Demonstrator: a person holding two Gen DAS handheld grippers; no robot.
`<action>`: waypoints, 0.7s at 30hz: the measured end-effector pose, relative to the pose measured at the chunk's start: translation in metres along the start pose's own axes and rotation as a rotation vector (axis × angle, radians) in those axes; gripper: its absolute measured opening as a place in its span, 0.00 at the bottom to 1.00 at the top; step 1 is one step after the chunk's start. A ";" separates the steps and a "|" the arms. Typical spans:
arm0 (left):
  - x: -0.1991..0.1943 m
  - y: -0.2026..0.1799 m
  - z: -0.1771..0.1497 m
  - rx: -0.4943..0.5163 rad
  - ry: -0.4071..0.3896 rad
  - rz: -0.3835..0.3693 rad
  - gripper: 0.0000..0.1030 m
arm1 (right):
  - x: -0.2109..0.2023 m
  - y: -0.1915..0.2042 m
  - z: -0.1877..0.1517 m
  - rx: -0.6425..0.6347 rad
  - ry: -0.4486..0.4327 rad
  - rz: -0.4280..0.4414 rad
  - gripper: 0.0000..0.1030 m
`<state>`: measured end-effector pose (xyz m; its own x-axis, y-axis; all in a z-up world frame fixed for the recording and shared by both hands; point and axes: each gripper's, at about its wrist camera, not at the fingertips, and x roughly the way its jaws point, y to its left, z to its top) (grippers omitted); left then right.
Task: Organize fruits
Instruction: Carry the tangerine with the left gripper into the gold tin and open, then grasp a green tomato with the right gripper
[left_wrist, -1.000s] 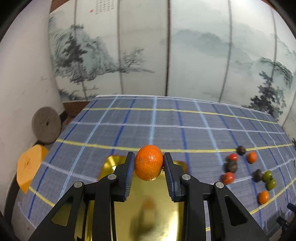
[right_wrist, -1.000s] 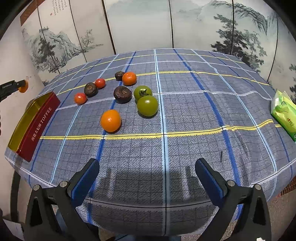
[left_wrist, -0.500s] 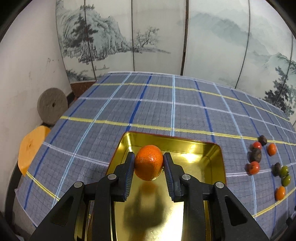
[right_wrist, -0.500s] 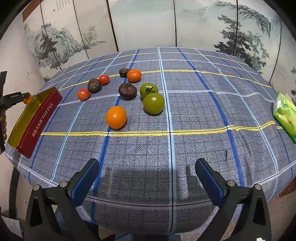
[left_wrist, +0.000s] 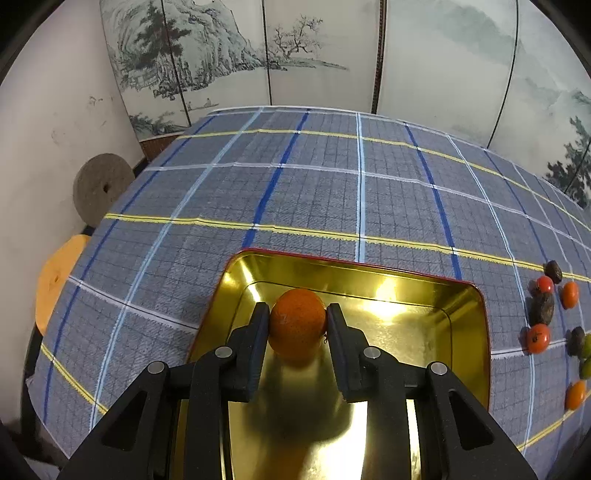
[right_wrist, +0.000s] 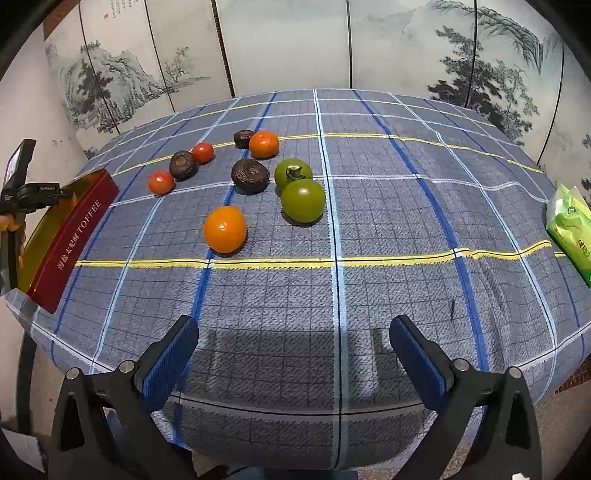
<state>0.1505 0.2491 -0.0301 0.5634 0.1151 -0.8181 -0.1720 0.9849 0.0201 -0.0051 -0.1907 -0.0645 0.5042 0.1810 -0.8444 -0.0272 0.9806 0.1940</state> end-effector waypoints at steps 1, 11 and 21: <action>0.003 -0.002 0.000 0.005 0.009 0.004 0.31 | 0.001 -0.001 0.000 0.003 0.001 0.001 1.00; 0.016 -0.005 0.002 0.007 0.050 0.006 0.32 | 0.007 0.002 0.001 -0.006 0.016 0.001 1.00; 0.000 0.010 0.000 -0.045 0.002 0.012 0.70 | 0.004 0.001 -0.001 -0.004 0.014 -0.002 1.00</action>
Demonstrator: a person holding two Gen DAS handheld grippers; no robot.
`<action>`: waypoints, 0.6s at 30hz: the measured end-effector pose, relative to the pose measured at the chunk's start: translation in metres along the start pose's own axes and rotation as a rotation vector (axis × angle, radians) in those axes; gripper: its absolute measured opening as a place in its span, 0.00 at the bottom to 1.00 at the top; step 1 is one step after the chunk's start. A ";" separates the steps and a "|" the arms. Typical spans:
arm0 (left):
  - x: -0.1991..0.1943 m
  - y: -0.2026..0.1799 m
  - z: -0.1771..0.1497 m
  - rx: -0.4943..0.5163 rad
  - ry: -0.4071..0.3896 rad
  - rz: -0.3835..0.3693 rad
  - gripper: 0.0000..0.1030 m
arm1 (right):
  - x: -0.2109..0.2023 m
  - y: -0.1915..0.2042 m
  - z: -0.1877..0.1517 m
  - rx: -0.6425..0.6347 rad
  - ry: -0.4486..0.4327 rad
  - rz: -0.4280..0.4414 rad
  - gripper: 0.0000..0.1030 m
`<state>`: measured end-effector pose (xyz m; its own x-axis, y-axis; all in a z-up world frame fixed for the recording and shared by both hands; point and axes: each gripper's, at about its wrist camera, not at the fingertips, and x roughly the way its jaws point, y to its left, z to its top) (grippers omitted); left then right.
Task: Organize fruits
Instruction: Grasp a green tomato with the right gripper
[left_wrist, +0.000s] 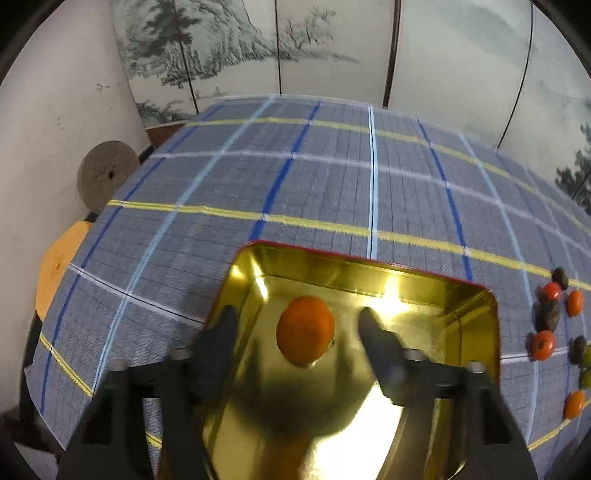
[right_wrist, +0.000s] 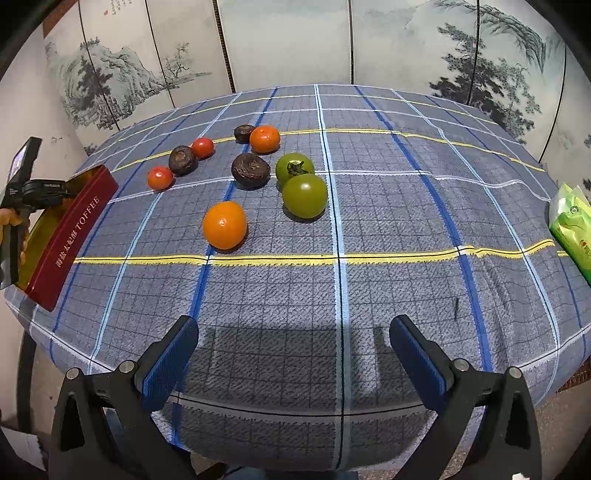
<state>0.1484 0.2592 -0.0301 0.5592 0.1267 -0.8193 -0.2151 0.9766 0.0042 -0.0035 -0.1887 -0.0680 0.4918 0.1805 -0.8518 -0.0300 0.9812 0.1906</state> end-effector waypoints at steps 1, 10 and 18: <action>-0.004 0.001 -0.001 -0.002 -0.009 -0.008 0.70 | 0.000 -0.001 0.000 0.004 0.001 0.000 1.00; -0.087 0.004 -0.057 0.017 -0.152 -0.140 0.75 | 0.002 -0.018 0.007 0.031 -0.020 -0.005 1.00; -0.141 -0.015 -0.161 0.084 -0.214 -0.250 0.77 | 0.015 -0.049 0.046 0.007 -0.102 0.002 1.00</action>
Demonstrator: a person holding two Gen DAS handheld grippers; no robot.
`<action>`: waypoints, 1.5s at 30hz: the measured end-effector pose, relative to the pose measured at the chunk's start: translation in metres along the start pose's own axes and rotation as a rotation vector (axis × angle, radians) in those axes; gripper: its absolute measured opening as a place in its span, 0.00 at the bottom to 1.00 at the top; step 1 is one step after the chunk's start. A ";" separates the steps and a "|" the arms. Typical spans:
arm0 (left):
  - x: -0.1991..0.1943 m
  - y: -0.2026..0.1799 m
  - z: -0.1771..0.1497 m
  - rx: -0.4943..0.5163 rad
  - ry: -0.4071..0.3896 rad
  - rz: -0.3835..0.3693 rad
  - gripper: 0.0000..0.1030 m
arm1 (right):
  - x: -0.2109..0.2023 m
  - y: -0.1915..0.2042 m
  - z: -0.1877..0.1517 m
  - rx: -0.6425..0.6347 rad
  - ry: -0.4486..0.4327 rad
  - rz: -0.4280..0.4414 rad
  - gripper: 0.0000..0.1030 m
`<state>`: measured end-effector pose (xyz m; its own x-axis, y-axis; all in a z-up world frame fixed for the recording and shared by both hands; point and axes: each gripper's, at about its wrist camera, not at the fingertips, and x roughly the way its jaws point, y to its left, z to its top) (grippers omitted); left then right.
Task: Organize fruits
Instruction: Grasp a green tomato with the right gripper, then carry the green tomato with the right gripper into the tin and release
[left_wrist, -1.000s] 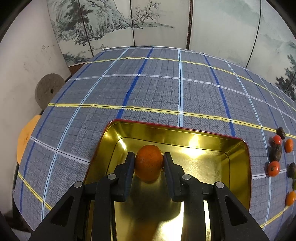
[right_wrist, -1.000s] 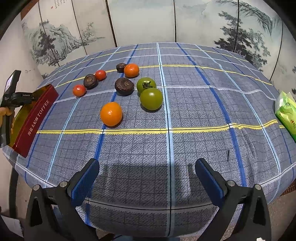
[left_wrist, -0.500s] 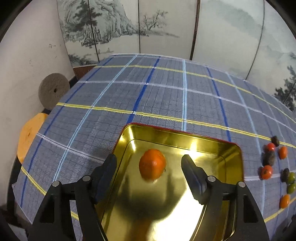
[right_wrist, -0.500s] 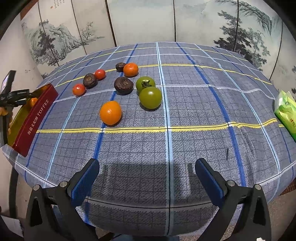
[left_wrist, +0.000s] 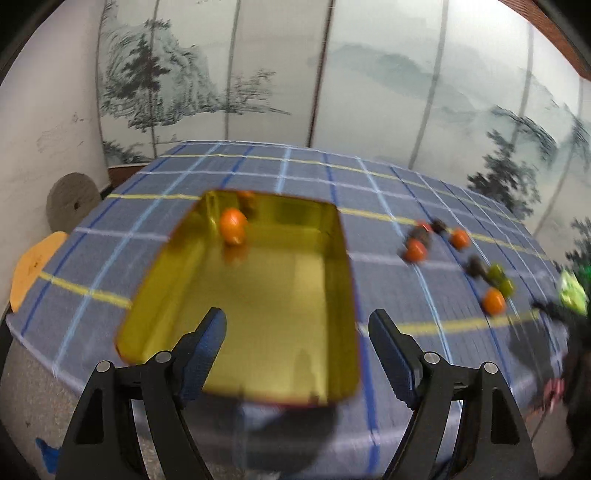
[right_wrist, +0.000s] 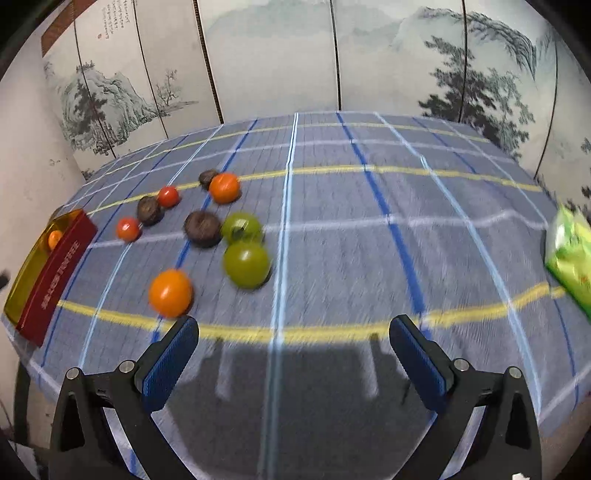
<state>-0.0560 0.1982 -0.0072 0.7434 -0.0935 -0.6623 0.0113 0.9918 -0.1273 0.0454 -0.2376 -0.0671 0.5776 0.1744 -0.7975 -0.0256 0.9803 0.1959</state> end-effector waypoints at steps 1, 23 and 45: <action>-0.003 -0.006 -0.009 0.010 0.002 -0.006 0.77 | 0.004 -0.001 0.005 -0.004 0.007 0.004 0.99; -0.013 -0.059 -0.082 -0.007 0.052 -0.115 0.77 | 0.019 0.042 0.028 -0.085 0.000 0.071 0.31; -0.058 -0.023 -0.125 -0.079 0.029 -0.038 0.77 | -0.040 0.195 0.080 -0.296 -0.138 0.216 0.32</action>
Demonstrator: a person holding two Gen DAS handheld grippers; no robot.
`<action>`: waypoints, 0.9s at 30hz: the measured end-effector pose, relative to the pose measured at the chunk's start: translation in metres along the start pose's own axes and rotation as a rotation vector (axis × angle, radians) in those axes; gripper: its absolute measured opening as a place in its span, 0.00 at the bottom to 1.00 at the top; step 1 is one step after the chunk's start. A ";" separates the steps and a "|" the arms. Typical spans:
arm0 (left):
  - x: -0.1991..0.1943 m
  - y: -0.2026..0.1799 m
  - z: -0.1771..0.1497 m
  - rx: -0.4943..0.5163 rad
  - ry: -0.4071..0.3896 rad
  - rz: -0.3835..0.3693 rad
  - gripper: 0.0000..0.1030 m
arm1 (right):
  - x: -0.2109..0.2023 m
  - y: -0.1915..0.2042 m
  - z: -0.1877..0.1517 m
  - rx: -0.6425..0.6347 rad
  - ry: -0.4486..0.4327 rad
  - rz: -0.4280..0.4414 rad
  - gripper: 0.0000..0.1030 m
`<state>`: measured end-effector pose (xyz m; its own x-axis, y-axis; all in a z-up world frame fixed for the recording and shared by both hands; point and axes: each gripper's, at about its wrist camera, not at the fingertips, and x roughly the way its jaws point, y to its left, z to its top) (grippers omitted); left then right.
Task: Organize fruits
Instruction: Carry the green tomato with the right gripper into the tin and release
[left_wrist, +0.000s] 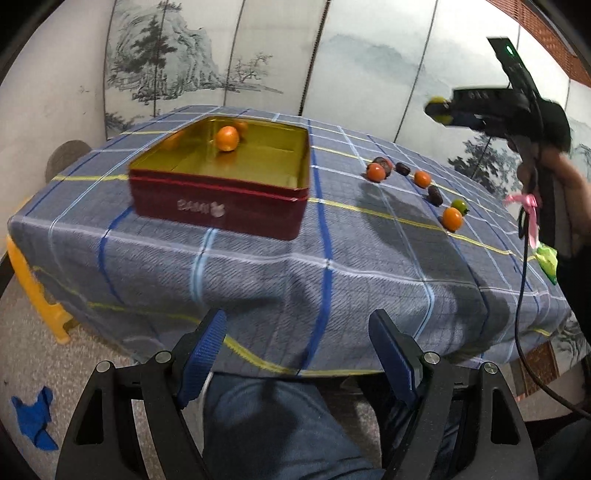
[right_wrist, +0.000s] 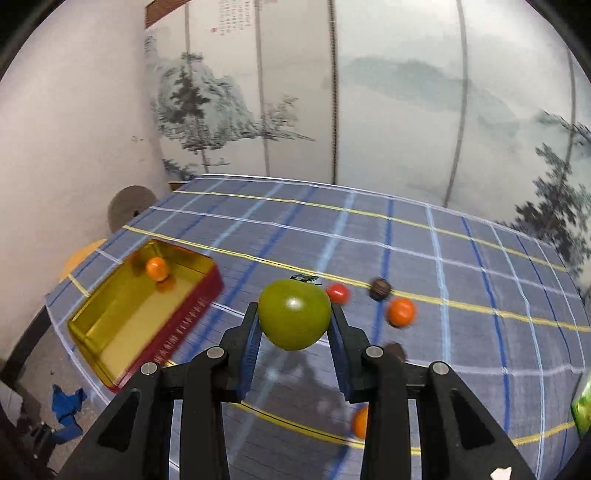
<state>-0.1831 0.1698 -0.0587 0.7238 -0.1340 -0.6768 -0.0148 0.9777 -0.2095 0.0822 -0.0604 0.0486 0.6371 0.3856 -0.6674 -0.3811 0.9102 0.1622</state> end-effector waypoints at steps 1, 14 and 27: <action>-0.001 0.003 -0.002 -0.007 0.002 0.003 0.77 | 0.002 0.008 0.003 -0.013 0.001 0.008 0.32; 0.001 0.041 -0.021 -0.071 0.038 0.050 0.77 | 0.046 0.122 0.025 -0.189 0.045 0.084 0.32; 0.004 0.062 -0.033 -0.124 0.071 0.073 0.77 | 0.105 0.186 0.010 -0.271 0.184 0.153 0.32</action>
<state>-0.2037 0.2249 -0.0979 0.6675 -0.0789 -0.7404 -0.1537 0.9584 -0.2407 0.0849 0.1508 0.0156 0.4370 0.4585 -0.7738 -0.6421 0.7615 0.0885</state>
